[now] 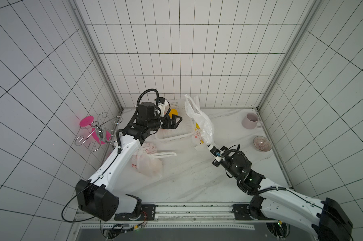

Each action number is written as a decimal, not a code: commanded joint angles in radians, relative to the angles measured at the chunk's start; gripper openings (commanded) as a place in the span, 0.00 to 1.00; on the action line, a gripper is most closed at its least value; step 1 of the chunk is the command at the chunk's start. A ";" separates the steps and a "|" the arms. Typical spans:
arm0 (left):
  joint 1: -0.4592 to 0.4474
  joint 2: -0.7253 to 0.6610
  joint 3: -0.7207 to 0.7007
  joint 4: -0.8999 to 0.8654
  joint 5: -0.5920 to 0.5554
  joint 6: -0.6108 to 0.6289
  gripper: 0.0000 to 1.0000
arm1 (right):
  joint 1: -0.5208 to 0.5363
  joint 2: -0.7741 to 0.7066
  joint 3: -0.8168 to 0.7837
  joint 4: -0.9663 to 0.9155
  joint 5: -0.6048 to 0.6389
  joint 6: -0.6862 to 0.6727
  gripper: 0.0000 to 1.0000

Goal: Place the peach into a plastic bag & tie a knot
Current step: Adjust the plastic bag at the center of the board.

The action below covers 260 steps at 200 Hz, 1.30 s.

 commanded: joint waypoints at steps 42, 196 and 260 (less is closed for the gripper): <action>0.016 0.048 0.048 0.182 0.185 -0.256 0.98 | 0.104 0.064 -0.043 -0.008 0.089 -0.101 0.00; -0.054 0.183 0.204 -0.063 0.056 0.065 0.06 | 0.356 0.264 0.230 -0.397 0.032 0.291 0.52; -0.051 -0.043 0.011 0.334 0.114 0.206 0.00 | 0.097 0.021 0.376 -0.717 -0.478 0.606 0.65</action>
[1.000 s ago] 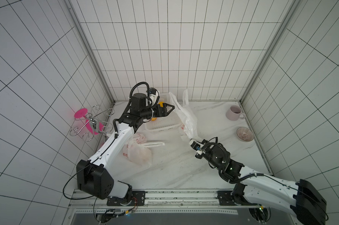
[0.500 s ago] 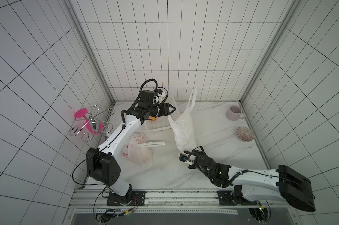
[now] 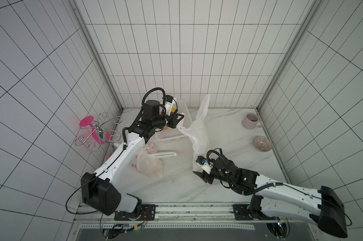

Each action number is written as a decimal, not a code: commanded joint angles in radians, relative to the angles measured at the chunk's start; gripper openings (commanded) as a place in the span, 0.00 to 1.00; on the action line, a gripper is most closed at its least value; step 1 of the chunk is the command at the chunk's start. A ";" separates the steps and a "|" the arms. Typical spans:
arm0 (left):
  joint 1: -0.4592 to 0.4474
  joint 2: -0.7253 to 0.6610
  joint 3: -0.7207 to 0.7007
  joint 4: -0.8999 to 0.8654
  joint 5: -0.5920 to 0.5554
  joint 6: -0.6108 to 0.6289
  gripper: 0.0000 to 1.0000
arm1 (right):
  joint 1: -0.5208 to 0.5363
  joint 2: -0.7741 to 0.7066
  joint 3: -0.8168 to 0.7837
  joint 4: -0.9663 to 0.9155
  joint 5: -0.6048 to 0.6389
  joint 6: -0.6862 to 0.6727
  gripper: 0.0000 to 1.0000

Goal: Place the peach into a plastic bag & tie a knot
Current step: Adjust the plastic bag at the center of the board.

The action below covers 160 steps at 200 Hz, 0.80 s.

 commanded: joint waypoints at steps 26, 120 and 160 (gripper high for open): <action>0.003 0.031 0.074 0.213 0.034 0.096 0.00 | -0.133 -0.021 0.153 -0.221 -0.349 0.183 0.71; -0.003 0.235 0.288 0.119 0.124 0.173 0.00 | -0.166 -0.197 0.112 -0.193 -0.278 0.237 0.74; -0.001 0.107 0.177 0.103 0.161 0.206 0.00 | -0.304 -0.050 0.303 -0.291 -0.290 0.332 0.57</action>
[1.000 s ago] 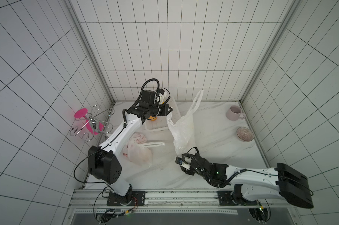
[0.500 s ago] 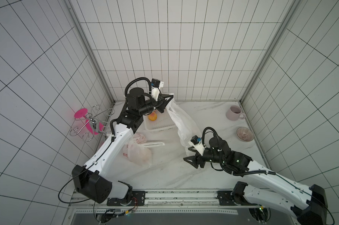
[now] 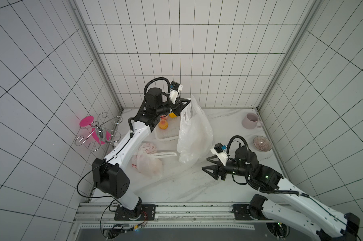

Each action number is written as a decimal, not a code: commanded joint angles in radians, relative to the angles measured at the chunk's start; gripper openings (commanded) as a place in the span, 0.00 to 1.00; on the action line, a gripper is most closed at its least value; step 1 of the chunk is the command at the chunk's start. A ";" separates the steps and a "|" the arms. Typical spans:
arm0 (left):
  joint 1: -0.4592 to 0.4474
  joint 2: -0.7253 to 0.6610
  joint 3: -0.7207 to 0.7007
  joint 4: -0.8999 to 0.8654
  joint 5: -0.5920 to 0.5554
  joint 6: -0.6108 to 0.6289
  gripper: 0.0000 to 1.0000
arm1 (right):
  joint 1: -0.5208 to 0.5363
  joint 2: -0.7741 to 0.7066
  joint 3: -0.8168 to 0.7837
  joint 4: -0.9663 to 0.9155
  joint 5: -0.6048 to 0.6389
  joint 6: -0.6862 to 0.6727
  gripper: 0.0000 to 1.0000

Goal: Place the peach into a plastic bag & tie a knot
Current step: Adjust the plastic bag at the center of the board.

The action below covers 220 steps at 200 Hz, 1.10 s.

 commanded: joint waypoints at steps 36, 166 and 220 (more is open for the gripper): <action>-0.022 -0.152 -0.092 0.038 0.100 -0.017 0.00 | -0.072 0.300 0.256 -0.072 0.131 0.006 0.41; -0.202 -0.557 -0.638 0.268 -0.153 -0.271 0.00 | 0.066 0.830 0.083 1.010 0.818 0.417 0.49; -0.103 -0.670 -0.877 0.403 -0.217 -0.413 0.00 | 0.114 0.370 -0.135 0.676 0.683 0.249 0.51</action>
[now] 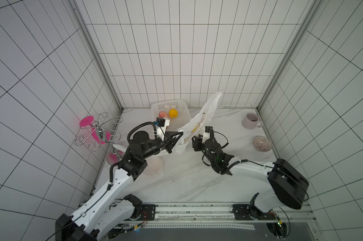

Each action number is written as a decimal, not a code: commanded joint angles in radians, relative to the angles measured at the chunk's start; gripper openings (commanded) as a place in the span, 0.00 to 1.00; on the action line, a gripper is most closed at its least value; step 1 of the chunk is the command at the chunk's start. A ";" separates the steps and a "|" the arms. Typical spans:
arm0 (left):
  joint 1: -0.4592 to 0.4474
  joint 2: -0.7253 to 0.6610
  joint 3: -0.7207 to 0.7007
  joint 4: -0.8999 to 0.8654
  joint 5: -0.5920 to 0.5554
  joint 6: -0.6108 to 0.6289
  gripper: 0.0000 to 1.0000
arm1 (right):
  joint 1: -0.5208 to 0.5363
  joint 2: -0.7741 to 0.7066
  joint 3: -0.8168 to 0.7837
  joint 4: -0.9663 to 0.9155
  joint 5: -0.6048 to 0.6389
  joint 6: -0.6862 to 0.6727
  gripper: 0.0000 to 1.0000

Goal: Place the peach into a plastic bag & tie a knot
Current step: Adjust the plastic bag at the center of the board.

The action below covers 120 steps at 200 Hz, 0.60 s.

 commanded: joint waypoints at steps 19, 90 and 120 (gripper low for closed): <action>0.005 -0.022 -0.069 0.148 -0.046 -0.133 0.00 | 0.051 -0.373 -0.046 -0.516 -0.085 -0.055 0.47; -0.030 0.025 -0.064 0.194 0.041 -0.175 0.00 | 0.066 -0.326 0.465 -1.066 -0.215 -0.123 0.25; -0.051 0.010 -0.043 0.174 0.027 -0.168 0.00 | 0.066 -0.210 0.538 -1.038 -0.287 -0.119 0.18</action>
